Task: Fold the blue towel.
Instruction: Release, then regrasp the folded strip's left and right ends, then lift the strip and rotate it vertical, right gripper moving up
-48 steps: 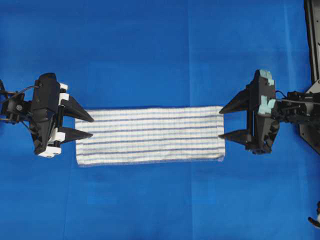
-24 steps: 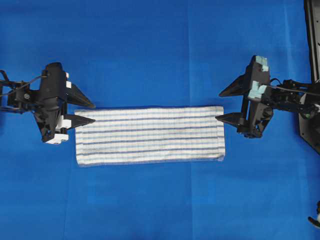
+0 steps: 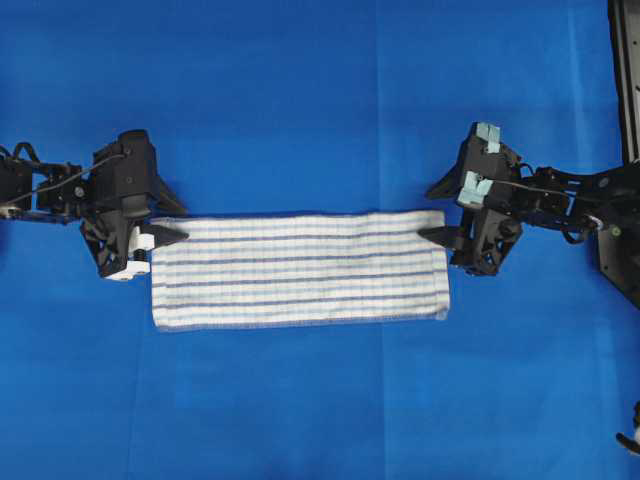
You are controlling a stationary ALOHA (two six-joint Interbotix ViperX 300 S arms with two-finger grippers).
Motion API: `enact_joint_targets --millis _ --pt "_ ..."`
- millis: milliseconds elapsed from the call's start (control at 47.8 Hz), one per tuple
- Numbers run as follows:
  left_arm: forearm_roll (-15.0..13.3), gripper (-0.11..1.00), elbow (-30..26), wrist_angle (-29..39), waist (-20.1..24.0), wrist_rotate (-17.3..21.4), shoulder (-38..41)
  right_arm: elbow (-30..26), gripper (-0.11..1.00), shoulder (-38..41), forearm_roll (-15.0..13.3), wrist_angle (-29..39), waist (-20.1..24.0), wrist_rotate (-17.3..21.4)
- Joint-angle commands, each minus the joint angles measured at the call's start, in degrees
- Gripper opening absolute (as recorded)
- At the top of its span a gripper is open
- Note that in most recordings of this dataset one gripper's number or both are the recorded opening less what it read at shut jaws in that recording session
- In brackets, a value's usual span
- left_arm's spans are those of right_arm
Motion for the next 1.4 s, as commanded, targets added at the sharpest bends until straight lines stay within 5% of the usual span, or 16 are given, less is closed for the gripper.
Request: enact_joint_targets --millis 0,272,586,983,1381 --pt "-0.1 0.40 -0.4 0.4 0.4 -0.3 0.4 -0.4 0.69 -0.2 0.1 -0.3 0.1 0.1" --pt "-0.1 0.07 -1.1 3.3 0.4 -0.3 0.2 -0.4 0.06 -0.4 -0.1 0.1 0.7 -0.3" --pt "-0.1 0.03 -3.2 8.0 0.4 0.2 -1.6 -0.4 0.05 -2.1 -0.2 0.1 0.7 -0.3" --pt "-0.1 0.03 -4.8 17.8 0.4 0.2 -16.8 -0.4 0.05 -14.7 -0.3 7.6 -0.4 -3.1" --pt "-0.2 0.03 -5.7 17.5 -2.8 -1.1 -21.7 -1.6 0.05 -22.3 -0.3 14.8 -0.6 -4.9"
